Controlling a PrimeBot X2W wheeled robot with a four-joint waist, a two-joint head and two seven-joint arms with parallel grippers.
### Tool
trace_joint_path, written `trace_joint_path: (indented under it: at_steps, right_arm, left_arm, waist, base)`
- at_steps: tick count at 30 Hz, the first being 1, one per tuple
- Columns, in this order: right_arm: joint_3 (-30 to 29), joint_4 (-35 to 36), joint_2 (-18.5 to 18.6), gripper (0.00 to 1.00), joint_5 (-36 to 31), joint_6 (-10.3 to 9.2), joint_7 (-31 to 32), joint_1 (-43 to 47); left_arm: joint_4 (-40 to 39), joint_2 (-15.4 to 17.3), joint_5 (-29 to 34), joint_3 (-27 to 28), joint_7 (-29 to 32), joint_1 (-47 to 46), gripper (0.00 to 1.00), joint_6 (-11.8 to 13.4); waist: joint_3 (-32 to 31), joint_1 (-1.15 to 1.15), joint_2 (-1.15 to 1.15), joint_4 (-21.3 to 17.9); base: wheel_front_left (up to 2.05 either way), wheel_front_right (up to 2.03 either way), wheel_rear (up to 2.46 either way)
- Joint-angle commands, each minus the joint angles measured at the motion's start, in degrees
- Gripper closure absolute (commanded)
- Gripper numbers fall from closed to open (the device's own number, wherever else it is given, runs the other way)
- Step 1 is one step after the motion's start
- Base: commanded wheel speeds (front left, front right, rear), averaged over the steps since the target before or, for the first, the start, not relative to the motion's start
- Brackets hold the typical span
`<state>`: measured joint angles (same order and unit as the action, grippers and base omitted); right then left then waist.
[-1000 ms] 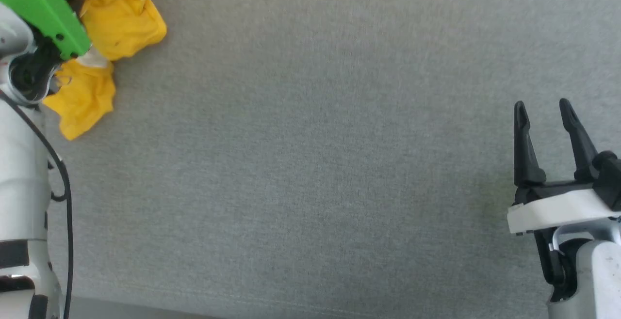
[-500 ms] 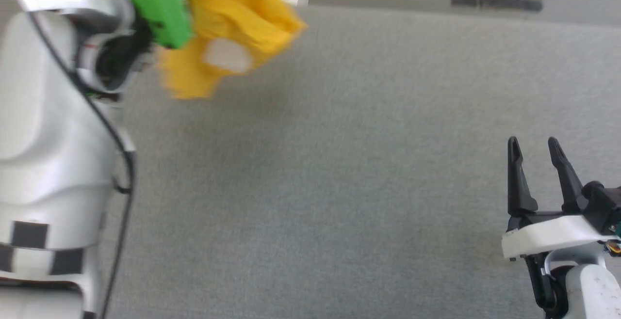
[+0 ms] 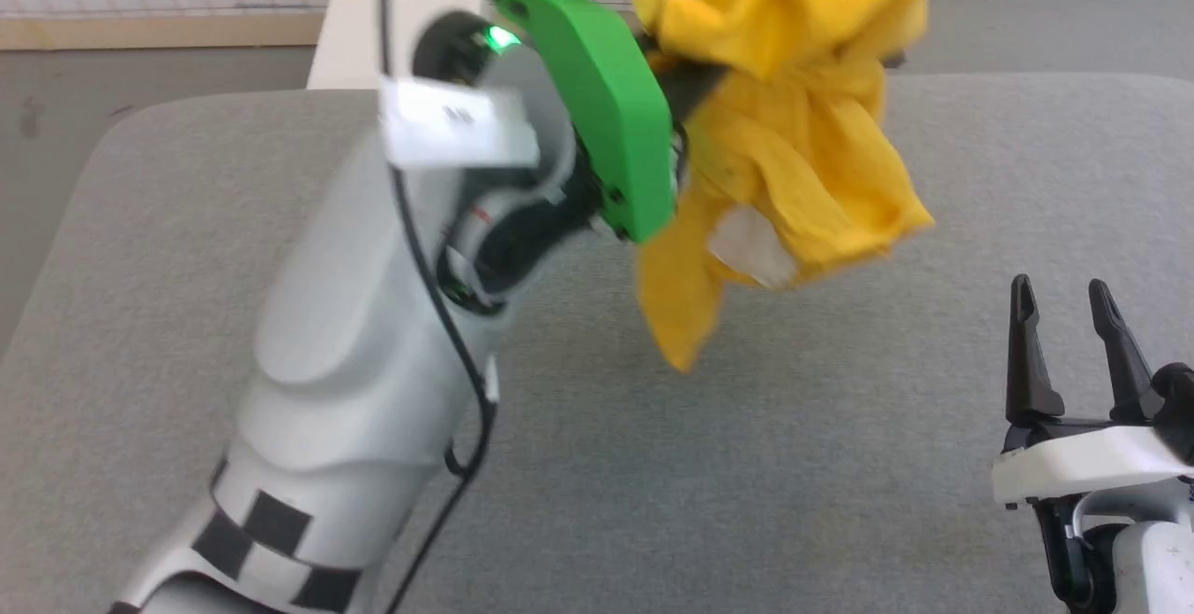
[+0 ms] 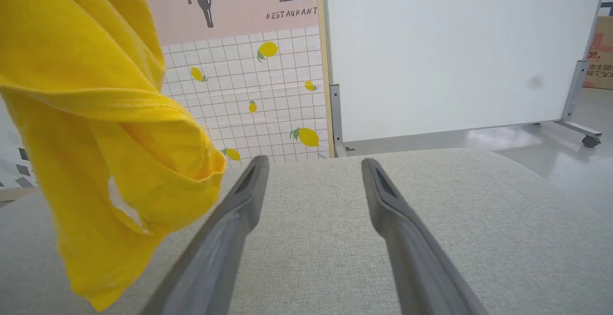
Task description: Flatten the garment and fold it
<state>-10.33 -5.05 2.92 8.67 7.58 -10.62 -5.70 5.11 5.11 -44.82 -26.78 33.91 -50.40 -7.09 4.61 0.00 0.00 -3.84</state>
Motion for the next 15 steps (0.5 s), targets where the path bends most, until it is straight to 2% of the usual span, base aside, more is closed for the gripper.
trace_joint_path:
  at_steps: [1, 6, 10, 15]
  right_arm:
    - [-0.15, 0.20, -0.04, 0.00, 0.59, -0.09, -0.33, 0.73]
    - [-0.41, 0.16, -0.04, 0.00, 0.82, -0.09, -0.51, 0.39]
    - [-0.06, -0.03, -0.04, 0.00, 1.21, -0.09, -0.68, -0.07]
    - [0.83, -0.26, -0.04, 0.00, 1.72, -0.09, -0.98, -1.13]
  left_arm:
    - [0.38, -0.28, 0.81, -0.92, -1.45, 1.44, 1.00, -0.35]
    - [4.83, -1.23, 4.57, -5.31, -7.95, 4.93, 1.00, -0.19]
    - [11.67, -1.93, 4.28, -7.14, -12.97, 9.88, 1.00, 2.77]
    - [21.21, -2.19, 1.92, -9.63, -15.54, 13.80, 1.00, 6.22]
  waist:
    - [0.52, 0.00, 0.00, -1.61]
    - [2.41, 0.00, 0.00, -2.84]
    - [3.93, 0.00, 0.00, -3.66]
    - [6.10, 0.00, 0.00, -4.91]
  base:
    - [0.00, 0.00, 0.00]
    - [0.00, 0.00, 0.00]
    - [0.00, 0.00, 0.00]
    - [0.00, 0.00, 0.00]
